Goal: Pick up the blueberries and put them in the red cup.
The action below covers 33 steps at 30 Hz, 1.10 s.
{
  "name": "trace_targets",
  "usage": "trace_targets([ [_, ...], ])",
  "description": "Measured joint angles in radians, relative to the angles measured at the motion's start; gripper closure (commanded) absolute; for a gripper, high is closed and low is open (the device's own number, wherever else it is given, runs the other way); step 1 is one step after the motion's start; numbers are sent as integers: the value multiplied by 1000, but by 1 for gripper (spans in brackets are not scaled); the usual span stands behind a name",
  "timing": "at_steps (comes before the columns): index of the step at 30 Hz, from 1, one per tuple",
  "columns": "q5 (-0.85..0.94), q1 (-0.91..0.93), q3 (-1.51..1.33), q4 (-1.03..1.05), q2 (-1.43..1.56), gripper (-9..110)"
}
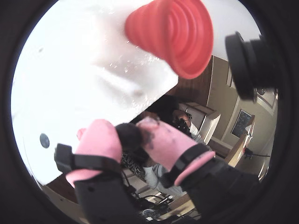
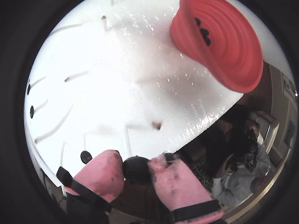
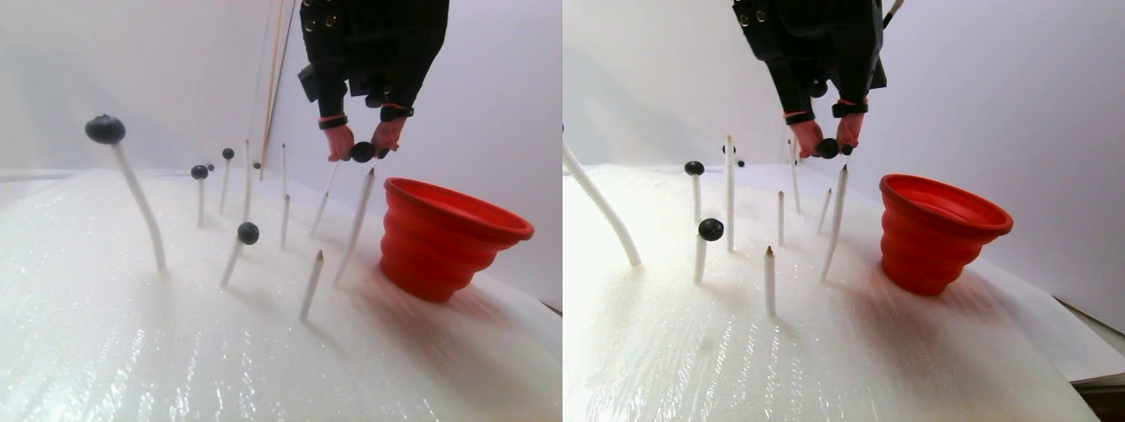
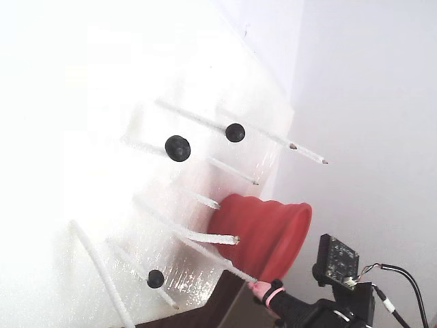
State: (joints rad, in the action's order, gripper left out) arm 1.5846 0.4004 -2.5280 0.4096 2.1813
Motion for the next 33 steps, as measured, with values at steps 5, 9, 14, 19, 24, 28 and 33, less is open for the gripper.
trace_targets([
  [5, 20, 32, 43, 0, -12, 92],
  [9, 35, 58, 72, 0, -37, 92],
  [14, 52, 89, 104, 0, -67, 92],
  [19, 71, 114, 133, -23, -104, 92],
  [24, 74, 140, 181, -46, -153, 92],
  [28, 87, 161, 216, -63, -187, 92],
  [33, 91, 181, 247, -87, -230, 92],
])
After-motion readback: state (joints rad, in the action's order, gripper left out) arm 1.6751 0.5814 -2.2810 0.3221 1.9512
